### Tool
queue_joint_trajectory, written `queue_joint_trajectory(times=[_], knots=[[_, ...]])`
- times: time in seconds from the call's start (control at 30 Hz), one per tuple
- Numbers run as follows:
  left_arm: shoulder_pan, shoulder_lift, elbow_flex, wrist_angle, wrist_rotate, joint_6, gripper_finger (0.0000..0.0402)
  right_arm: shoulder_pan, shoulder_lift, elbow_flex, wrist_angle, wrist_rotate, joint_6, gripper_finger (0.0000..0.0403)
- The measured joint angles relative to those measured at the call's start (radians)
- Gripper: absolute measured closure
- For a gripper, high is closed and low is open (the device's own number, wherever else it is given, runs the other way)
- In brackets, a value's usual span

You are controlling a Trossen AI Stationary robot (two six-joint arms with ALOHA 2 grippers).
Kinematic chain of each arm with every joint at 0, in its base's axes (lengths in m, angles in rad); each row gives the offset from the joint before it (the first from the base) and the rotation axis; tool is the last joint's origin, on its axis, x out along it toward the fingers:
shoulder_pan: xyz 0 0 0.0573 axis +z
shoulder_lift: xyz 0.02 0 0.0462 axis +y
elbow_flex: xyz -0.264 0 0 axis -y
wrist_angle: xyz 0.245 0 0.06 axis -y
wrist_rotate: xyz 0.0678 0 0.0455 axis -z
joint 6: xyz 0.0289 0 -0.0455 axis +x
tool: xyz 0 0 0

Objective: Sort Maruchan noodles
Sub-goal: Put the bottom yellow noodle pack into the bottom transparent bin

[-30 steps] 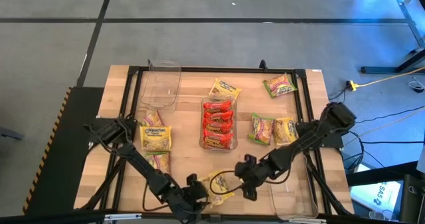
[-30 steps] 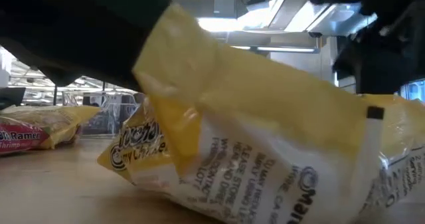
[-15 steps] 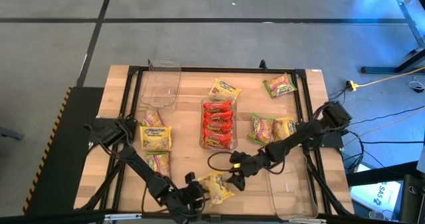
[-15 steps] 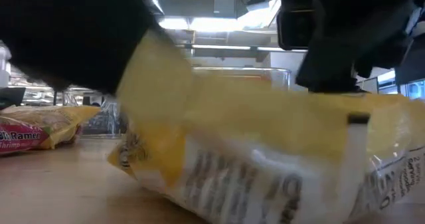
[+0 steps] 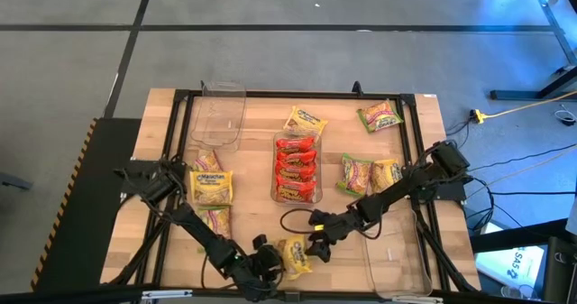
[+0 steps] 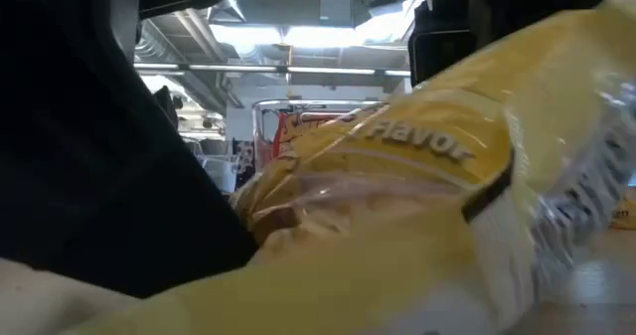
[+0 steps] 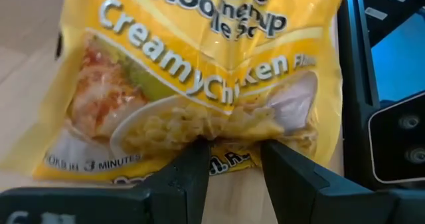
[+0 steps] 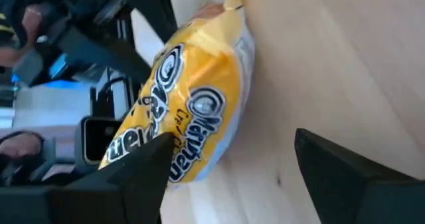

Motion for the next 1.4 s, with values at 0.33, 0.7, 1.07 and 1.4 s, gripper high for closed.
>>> queue_joint_trajectory(times=[0.33, 0.7, 1.07, 1.4], knots=[[0.013, 0.002, 0.0, 0.002, -0.003, 0.0, 0.0271, 0.001, 0.002, 0.001, 0.062, 0.003, 0.048, 0.0109], [0.028, 0.003, -0.001, 0.03, -0.004, 0.018, 0.0271, 0.002, 0.095, 0.004, 0.203, 0.076, 0.1, 0.0109], [0.051, 0.005, -0.002, 0.079, 0.008, 0.053, 0.0271, 0.002, 0.12, 0.004, 0.283, 0.123, 0.056, 0.0138], [0.034, -0.001, -0.002, 0.078, 0.005, 0.073, 0.0271, 0.002, 0.108, 0.006, 0.283, 0.104, -0.089, 0.0273]])
